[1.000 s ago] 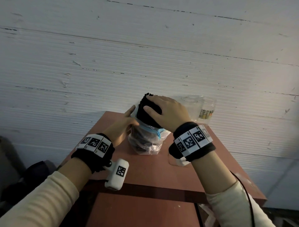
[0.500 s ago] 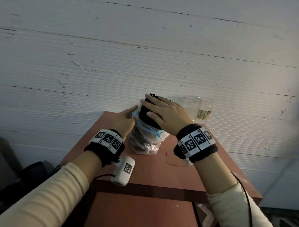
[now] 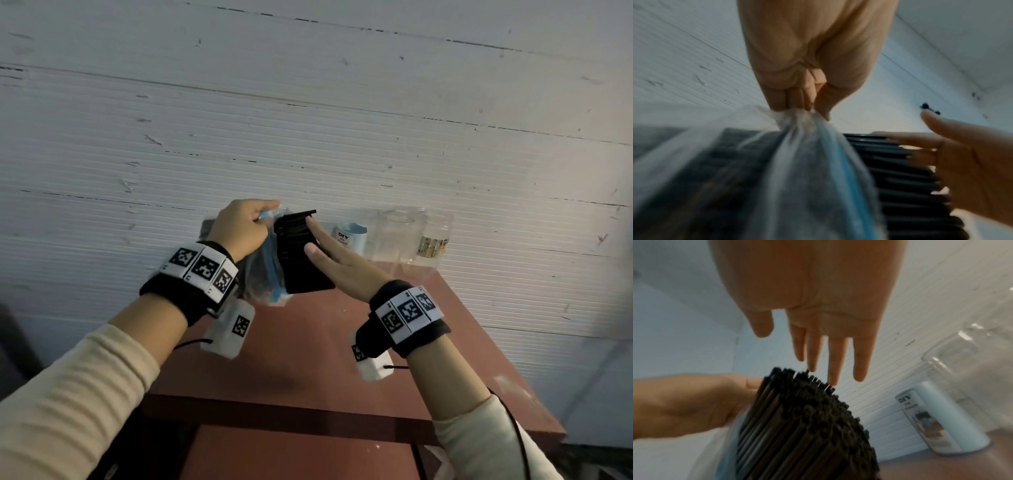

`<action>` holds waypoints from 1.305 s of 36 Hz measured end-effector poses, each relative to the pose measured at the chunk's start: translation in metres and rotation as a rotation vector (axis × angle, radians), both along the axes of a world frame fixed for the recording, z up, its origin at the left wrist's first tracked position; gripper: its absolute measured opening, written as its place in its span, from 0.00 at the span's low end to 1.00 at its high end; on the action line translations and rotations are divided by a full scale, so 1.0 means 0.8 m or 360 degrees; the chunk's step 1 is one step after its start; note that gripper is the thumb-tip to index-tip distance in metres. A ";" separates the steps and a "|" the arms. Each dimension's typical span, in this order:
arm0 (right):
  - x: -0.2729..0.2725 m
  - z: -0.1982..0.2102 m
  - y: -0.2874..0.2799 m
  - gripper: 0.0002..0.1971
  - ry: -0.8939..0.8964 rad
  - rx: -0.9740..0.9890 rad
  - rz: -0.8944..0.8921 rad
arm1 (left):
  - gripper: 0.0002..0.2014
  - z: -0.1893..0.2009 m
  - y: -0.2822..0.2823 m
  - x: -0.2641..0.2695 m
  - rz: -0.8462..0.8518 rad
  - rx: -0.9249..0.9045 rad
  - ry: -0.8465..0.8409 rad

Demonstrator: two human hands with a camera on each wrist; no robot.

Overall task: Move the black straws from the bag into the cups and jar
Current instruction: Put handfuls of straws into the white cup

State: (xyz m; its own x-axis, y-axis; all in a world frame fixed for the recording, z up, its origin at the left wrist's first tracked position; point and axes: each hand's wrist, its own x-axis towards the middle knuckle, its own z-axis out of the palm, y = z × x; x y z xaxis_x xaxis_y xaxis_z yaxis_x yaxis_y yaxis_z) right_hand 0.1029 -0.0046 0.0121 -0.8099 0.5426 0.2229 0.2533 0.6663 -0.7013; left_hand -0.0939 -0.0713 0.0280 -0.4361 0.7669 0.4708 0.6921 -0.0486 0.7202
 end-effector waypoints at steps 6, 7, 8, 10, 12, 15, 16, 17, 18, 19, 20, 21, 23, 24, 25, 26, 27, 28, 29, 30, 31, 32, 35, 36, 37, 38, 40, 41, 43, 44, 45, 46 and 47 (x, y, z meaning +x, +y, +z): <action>0.001 -0.004 0.042 0.23 0.0342 -0.0018 -0.0518 | 0.23 -0.023 0.008 -0.018 -0.0063 -0.0302 0.0152; 0.002 -0.007 0.053 0.25 0.0342 -0.0022 -0.0628 | 0.23 -0.028 0.011 -0.018 -0.0097 -0.0344 0.0170; 0.004 -0.010 0.063 0.27 0.0320 -0.0029 -0.0726 | 0.22 -0.032 0.014 -0.018 -0.0136 -0.0382 0.0178; 0.005 -0.017 0.085 0.31 0.0224 -0.0067 -0.0879 | 0.21 -0.040 0.021 -0.019 -0.0210 -0.0458 0.0171; 0.003 -0.023 0.104 0.36 0.0126 -0.0136 -0.0983 | 0.21 -0.046 0.028 -0.022 -0.0250 -0.0518 0.0145; -0.005 -0.032 0.131 0.39 0.0058 -0.0243 -0.1083 | 0.21 -0.053 0.040 -0.028 -0.0265 -0.0548 0.0117; -0.008 -0.032 0.136 0.39 0.0055 -0.0259 -0.1104 | 0.21 -0.055 0.045 -0.030 -0.0253 -0.0554 0.0131; -0.012 -0.034 0.144 0.39 0.0037 -0.0277 -0.1127 | 0.21 -0.057 0.049 -0.030 -0.0242 -0.0563 0.0153; -0.014 -0.035 0.149 0.39 0.0022 -0.0291 -0.1134 | 0.21 -0.059 0.053 -0.031 -0.0237 -0.0574 0.0172; -0.016 -0.035 0.155 0.38 -0.0007 -0.0316 -0.1142 | 0.21 -0.062 0.057 -0.031 -0.0237 -0.0585 0.0188; -0.021 -0.036 0.159 0.36 -0.0005 -0.0325 -0.1146 | 0.21 -0.064 0.061 -0.032 -0.0236 -0.0597 0.0199; -0.025 -0.037 0.165 0.35 -0.0015 -0.0344 -0.1158 | 0.21 -0.066 0.065 -0.032 -0.0230 -0.0607 0.0207; -0.034 -0.041 0.178 0.35 0.0004 -0.0379 -0.1165 | 0.20 -0.069 0.071 -0.034 -0.0216 -0.0606 0.0210; -0.040 -0.044 0.186 0.36 0.0034 -0.0388 -0.1164 | 0.20 -0.071 0.073 -0.034 -0.0214 -0.0603 0.0207; -0.045 -0.047 0.193 0.37 0.0040 -0.0413 -0.1183 | 0.20 -0.072 0.075 -0.034 -0.0212 -0.0603 0.0206; -0.049 -0.051 0.202 0.39 0.0076 -0.0415 -0.1190 | 0.21 -0.073 0.077 -0.035 -0.0211 -0.0604 0.0209; -0.054 -0.059 0.216 0.42 0.0080 -0.0425 -0.1216 | 0.21 -0.074 0.078 -0.035 -0.0210 -0.0607 0.0213; -0.056 -0.063 0.225 0.45 0.0085 -0.0420 -0.1241 | 0.20 -0.075 0.079 -0.036 -0.0207 -0.0610 0.0218; -0.060 -0.064 0.229 0.48 0.0094 -0.0417 -0.1269 | 0.20 -0.077 0.079 -0.036 -0.0203 -0.0608 0.0222; -0.063 -0.069 0.240 0.48 0.0117 -0.0409 -0.1283 | 0.20 -0.078 0.080 -0.037 -0.0198 -0.0600 0.0222; -0.066 -0.070 0.243 0.47 0.0123 -0.0400 -0.1308 | 0.20 -0.080 0.080 -0.037 -0.0192 -0.0591 0.0219; -0.067 -0.069 0.243 0.46 0.0125 -0.0384 -0.1314 | 0.20 -0.081 0.080 -0.036 -0.0182 -0.0581 0.0218; -0.070 -0.068 0.245 0.41 0.0117 -0.0364 -0.1331 | 0.20 -0.084 0.078 -0.033 -0.0157 -0.0556 0.0229; -0.070 -0.069 0.248 0.40 0.0121 -0.0345 -0.1314 | 0.20 -0.084 0.077 -0.033 -0.0159 -0.0551 0.0230; -0.068 -0.067 0.247 0.40 0.0109 -0.0349 -0.1300 | 0.20 -0.085 0.077 -0.033 -0.0163 -0.0549 0.0228; -0.067 -0.068 0.247 0.40 0.0104 -0.0347 -0.1277 | 0.20 -0.085 0.077 -0.033 -0.0166 -0.0547 0.0222; -0.062 -0.068 0.243 0.40 0.0119 -0.0330 -0.1221 | 0.20 -0.085 0.077 -0.033 -0.0169 -0.0540 0.0215; -0.058 -0.066 0.236 0.40 0.0138 -0.0322 -0.1193 | 0.20 -0.085 0.077 -0.033 -0.0167 -0.0536 0.0219; -0.049 -0.062 0.226 0.39 0.0181 -0.0315 -0.1137 | 0.20 -0.084 0.077 -0.033 -0.0169 -0.0526 0.0221; -0.043 -0.059 0.219 0.39 0.0193 -0.0323 -0.1104 | 0.20 -0.084 0.077 -0.032 -0.0173 -0.0523 0.0222; -0.036 -0.056 0.211 0.39 0.0182 -0.0333 -0.1076 | 0.20 -0.084 0.076 -0.032 -0.0177 -0.0525 0.0226; -0.029 -0.054 0.206 0.39 0.0181 -0.0330 -0.1052 | 0.20 -0.083 0.075 -0.032 -0.0180 -0.0529 0.0234; -0.020 -0.049 0.198 0.38 0.0171 -0.0322 -0.1031 | 0.20 -0.082 0.074 -0.031 -0.0183 -0.0532 0.0247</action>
